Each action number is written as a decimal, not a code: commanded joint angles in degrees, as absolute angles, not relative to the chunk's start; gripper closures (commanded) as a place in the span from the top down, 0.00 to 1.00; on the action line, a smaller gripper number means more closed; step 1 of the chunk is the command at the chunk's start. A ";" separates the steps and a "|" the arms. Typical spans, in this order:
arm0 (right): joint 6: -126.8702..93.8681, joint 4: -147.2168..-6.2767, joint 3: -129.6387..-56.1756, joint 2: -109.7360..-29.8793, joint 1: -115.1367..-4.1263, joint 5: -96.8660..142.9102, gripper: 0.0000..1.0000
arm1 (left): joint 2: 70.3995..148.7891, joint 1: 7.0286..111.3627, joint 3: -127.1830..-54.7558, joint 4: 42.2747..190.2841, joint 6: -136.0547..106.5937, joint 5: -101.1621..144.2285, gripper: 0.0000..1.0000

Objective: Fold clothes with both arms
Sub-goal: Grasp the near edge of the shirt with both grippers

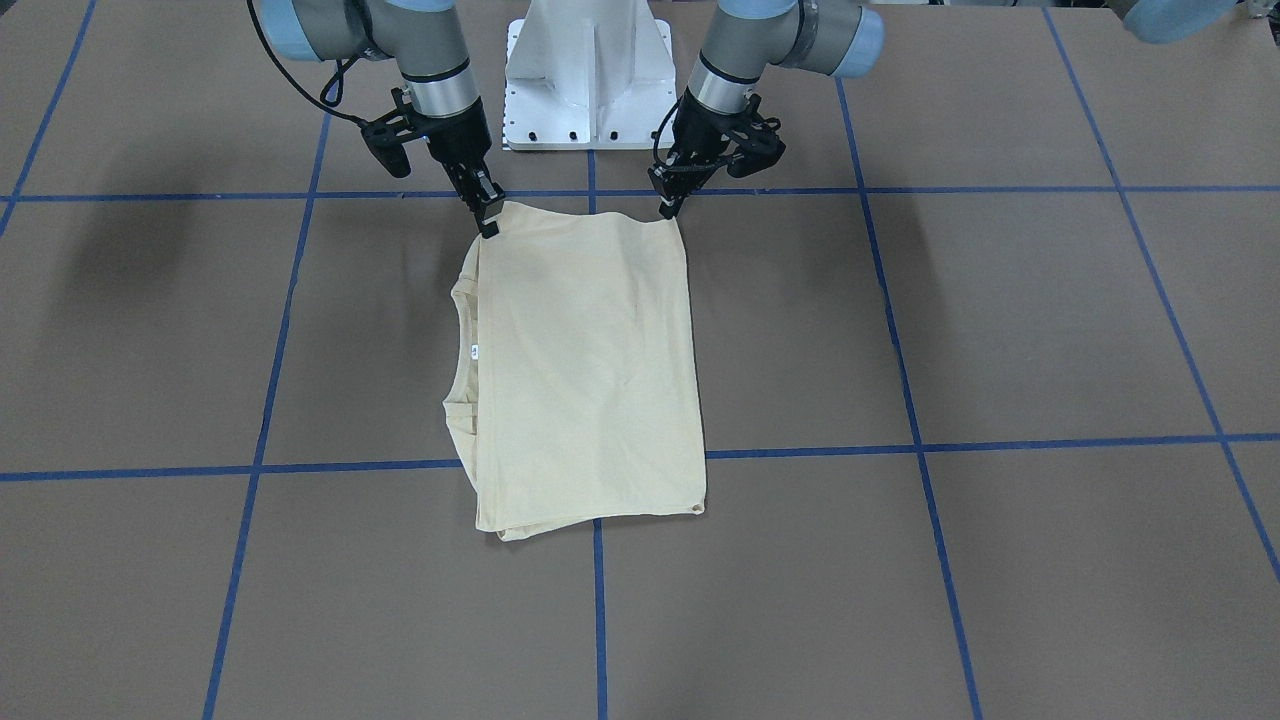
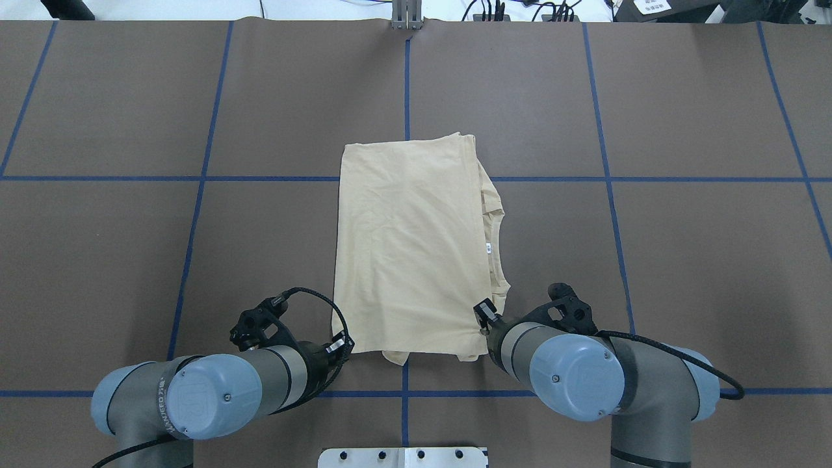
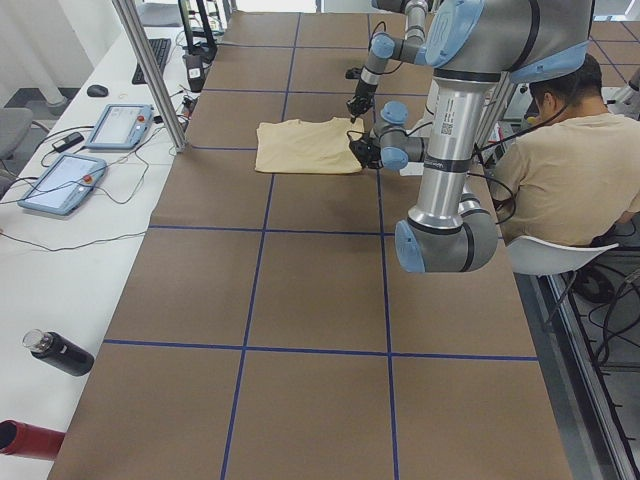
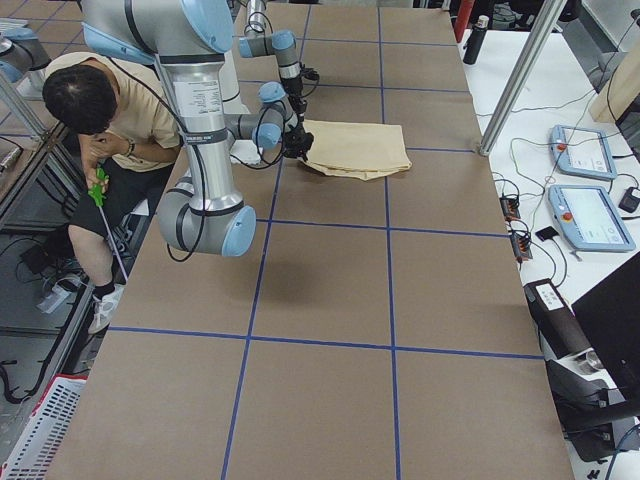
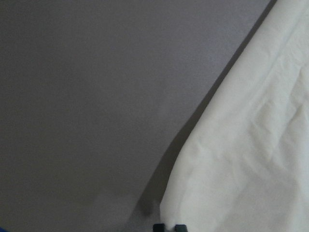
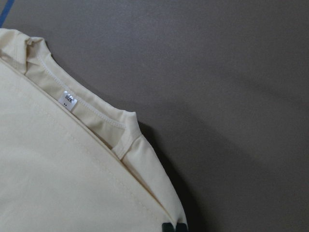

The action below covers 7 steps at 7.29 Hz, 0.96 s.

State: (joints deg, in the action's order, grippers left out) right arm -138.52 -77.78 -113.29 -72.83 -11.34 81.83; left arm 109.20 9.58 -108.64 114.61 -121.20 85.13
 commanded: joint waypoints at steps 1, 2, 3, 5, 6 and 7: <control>-138.52 -77.78 -113.29 -72.86 -11.25 81.83 0.00 | 109.42 9.67 -108.98 114.70 -121.20 85.17 0.00; -138.52 -77.78 -113.29 -72.86 -11.34 81.83 0.00 | 108.90 10.10 -110.29 114.70 -121.20 85.17 0.00; -138.52 -77.78 -113.29 -72.95 -11.34 81.83 0.00 | 107.77 10.19 -113.09 114.52 -121.38 85.17 0.00; -138.52 -77.78 -117.39 -75.39 -11.25 82.09 0.00 | 102.76 9.49 -121.51 114.17 -125.40 85.60 0.00; -139.56 -77.78 -122.47 -78.80 -10.29 82.44 0.00 | 102.74 9.41 -124.08 112.43 -127.16 85.78 0.00; -140.96 -77.78 -125.30 -79.97 -9.85 82.53 0.00 | 102.83 9.14 -126.97 110.85 -128.13 87.35 0.00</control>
State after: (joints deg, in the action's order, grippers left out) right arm -139.55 -77.78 -121.03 -77.71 -10.50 82.31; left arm 103.14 9.41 -123.23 112.66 -126.46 86.05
